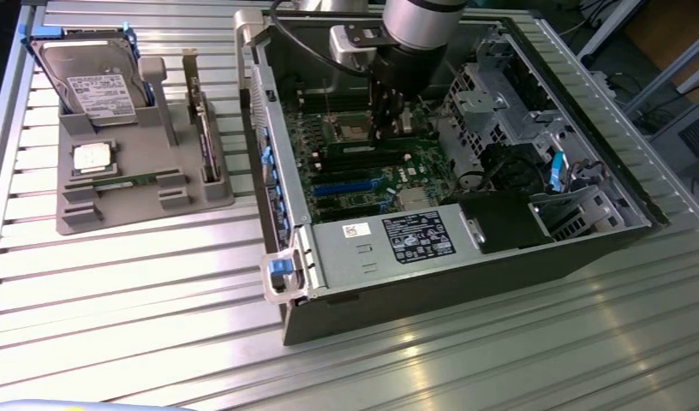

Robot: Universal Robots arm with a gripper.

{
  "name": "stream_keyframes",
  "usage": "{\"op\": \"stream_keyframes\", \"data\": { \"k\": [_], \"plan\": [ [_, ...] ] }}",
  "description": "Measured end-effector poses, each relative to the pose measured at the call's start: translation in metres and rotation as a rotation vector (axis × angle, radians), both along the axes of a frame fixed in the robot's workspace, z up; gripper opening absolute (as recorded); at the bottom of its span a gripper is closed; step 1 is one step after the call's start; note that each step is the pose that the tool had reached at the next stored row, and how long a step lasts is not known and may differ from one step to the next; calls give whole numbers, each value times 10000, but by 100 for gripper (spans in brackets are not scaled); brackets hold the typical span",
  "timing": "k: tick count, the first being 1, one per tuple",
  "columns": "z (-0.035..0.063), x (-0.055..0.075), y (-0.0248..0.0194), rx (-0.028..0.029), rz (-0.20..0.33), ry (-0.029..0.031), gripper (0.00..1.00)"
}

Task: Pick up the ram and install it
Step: 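Insert the ram into the slot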

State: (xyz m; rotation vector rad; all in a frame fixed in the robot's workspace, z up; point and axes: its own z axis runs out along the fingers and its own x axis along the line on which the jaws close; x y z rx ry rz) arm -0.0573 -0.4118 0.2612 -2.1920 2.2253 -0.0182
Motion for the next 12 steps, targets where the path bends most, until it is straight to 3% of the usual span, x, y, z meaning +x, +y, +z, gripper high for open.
{"op": "stream_keyframes", "data": {
  "k": [8,12],
  "plan": [
    [-54,-1,0,0,13,0,12],
    [-94,-2,25,-2,16,0,12]
  ]
}}
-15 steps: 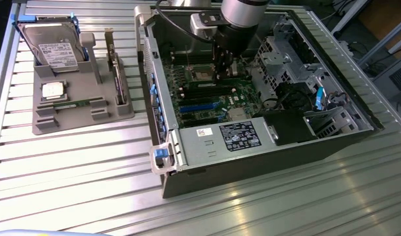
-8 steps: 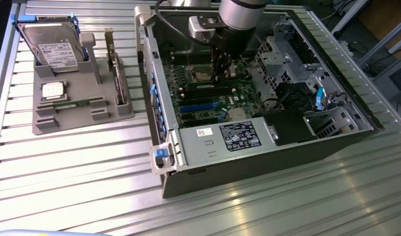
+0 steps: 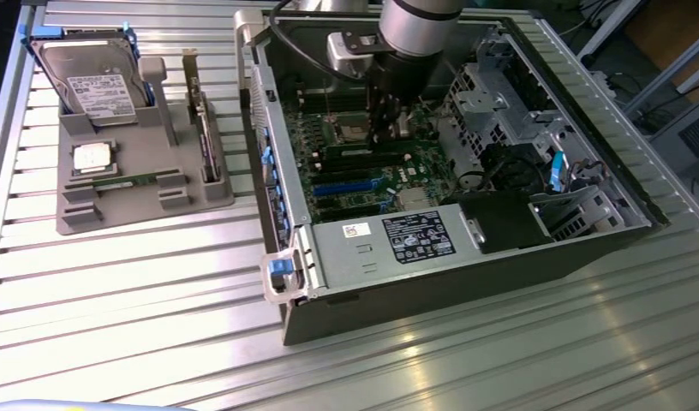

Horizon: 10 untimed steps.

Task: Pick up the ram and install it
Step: 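Insert the ram into the slot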

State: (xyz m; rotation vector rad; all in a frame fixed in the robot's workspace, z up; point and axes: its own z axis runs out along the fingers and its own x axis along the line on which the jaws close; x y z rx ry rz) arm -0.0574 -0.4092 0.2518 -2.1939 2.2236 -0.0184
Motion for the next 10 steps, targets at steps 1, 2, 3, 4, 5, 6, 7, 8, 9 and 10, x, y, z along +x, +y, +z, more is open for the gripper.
{"op": "stream_keyframes", "data": {
  "k": [1,2,3,4,5,6,7,8,9,10],
  "plan": [
    [-12,0,15,-2,0,0,12],
    [-21,0,16,-5,1,1,12],
    [-28,0,16,-4,1,0,12],
    [-36,0,16,-4,1,0,12],
    [-41,0,16,-5,1,0,12],
    [-48,0,16,-4,1,0,12],
    [-54,-1,16,-5,1,0,12],
    [-61,-4,15,-5,1,0,12],
    [-70,-5,12,-5,-1,0,12],
    [-79,-4,11,-4,0,0,12]
  ]
}}
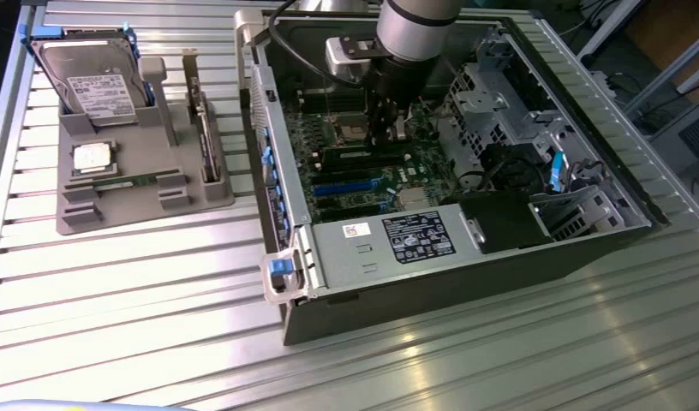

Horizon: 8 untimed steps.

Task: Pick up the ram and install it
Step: 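Insert the ram into the slot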

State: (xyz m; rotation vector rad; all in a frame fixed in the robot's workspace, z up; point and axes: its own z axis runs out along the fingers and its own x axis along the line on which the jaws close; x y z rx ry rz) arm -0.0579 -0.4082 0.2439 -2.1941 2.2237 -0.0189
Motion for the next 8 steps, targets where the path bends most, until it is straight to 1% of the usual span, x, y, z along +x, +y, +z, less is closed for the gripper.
{"op": "stream_keyframes", "data": {
  "k": [2,8],
  "plan": [
    [-24,0,-9,-1,0,0,12],
    [-62,1,-9,-2,0,1,12]
  ]
}}
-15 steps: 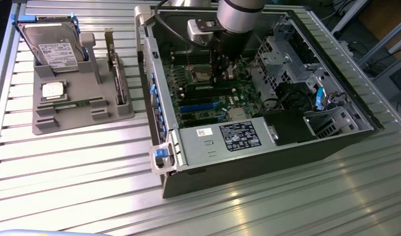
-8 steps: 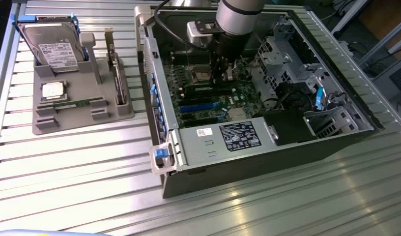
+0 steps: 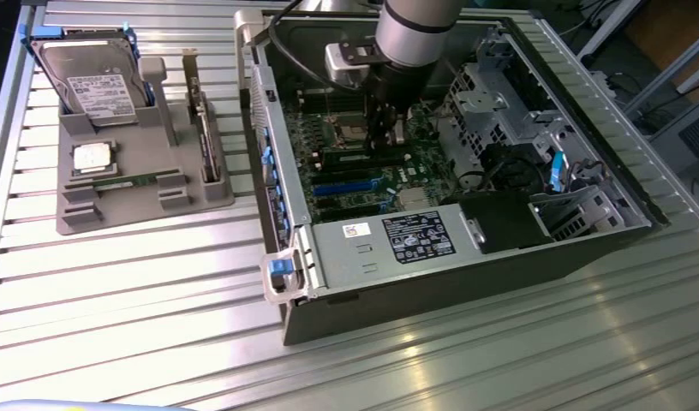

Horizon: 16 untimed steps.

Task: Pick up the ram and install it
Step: 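Insert the ram into the slot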

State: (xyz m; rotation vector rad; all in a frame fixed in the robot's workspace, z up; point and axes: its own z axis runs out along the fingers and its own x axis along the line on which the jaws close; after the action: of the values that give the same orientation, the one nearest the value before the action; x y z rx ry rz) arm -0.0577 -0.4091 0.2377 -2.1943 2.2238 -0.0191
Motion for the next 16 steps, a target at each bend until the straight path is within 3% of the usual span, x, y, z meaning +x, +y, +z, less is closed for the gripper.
{"op": "stream_keyframes", "data": {
  "k": [16],
  "plan": [
    [-15,31,-8,0,158,1,12]
  ]
}}
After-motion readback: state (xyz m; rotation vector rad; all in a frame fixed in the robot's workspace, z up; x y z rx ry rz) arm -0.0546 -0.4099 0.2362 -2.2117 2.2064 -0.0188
